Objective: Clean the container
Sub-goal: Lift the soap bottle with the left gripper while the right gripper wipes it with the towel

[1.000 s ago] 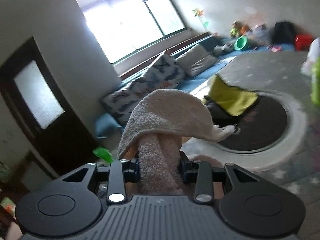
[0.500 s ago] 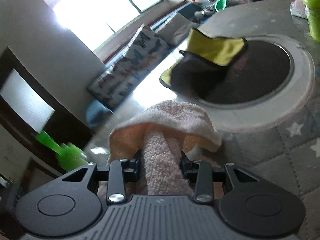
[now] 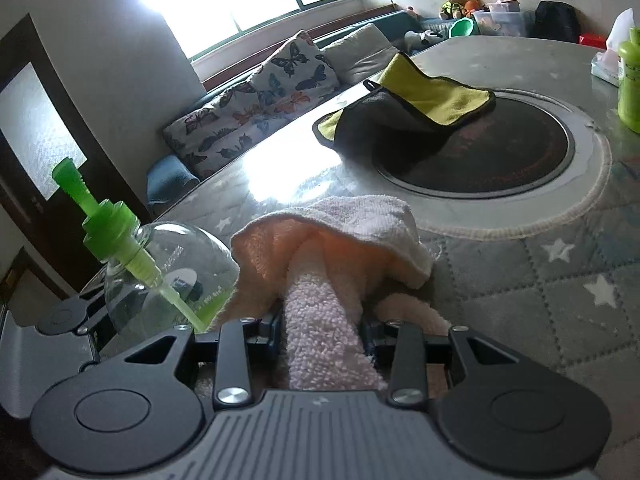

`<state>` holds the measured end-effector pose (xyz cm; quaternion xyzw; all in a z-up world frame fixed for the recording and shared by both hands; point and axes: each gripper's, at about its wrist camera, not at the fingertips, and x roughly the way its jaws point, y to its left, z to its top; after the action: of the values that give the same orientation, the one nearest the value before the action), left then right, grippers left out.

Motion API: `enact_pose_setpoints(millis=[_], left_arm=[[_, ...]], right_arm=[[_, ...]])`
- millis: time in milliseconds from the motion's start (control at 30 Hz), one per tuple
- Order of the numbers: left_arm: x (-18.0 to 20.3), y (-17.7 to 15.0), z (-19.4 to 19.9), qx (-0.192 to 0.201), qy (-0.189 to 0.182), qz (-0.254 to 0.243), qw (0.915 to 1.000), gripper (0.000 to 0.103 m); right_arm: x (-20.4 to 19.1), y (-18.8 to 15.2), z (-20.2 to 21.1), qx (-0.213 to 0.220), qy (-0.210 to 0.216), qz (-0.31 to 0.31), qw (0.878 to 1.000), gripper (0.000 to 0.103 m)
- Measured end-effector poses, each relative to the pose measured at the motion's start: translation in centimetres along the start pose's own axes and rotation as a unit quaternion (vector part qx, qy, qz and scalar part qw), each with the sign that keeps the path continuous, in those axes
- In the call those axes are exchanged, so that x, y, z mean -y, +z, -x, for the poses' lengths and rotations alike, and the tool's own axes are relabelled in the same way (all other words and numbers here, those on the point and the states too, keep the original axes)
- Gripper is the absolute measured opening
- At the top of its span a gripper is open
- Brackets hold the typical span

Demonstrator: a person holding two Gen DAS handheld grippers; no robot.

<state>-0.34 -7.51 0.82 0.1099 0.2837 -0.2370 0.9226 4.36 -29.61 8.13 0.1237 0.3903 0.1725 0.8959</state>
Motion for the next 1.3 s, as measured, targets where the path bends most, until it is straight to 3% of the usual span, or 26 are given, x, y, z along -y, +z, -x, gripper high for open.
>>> enact_pose_setpoints(millis=[400,533,700,833,1000,1167,1300], left_arm=[[1.5,-1.8,2.8,0.006,-0.071,-0.044,0.9965,0.088],[2.1,-2.6,3.9,0.010,-0.083,-0.048,0.9953,0.088],[2.2,-2.9,5.0,0.021,-0.072,-0.027,0.9968,0.088],[2.2,-3.0,5.9,0.027,-0.064,0.008,0.9975,0.089],[2.6,-3.3,6.5,0.030,-0.048,0.023,0.9981,0.087],[2.4,-3.2,6.7,0.028,-0.052,0.012,0.9982,0.087],[2.2,-3.2,6.8,0.029,-0.056,0.003,0.9980,0.087]], right_arm=[[-0.3,-4.4,4.9,-0.008,0.012,0.016,1.000,0.036],[0.1,-5.8,6.6,-0.002,0.023,-0.004,1.000,0.035],[0.7,-4.8,9.0,0.032,0.066,-0.056,0.996,0.035],[-0.2,-2.1,10.8,0.070,0.118,-0.060,0.989,0.035],[-1.0,-0.4,8.6,0.057,0.143,-0.060,0.986,0.035],[1.0,-1.2,5.8,0.036,0.150,-0.106,0.982,0.037],[2.2,-1.9,4.5,0.019,0.117,-0.103,0.988,0.037]])
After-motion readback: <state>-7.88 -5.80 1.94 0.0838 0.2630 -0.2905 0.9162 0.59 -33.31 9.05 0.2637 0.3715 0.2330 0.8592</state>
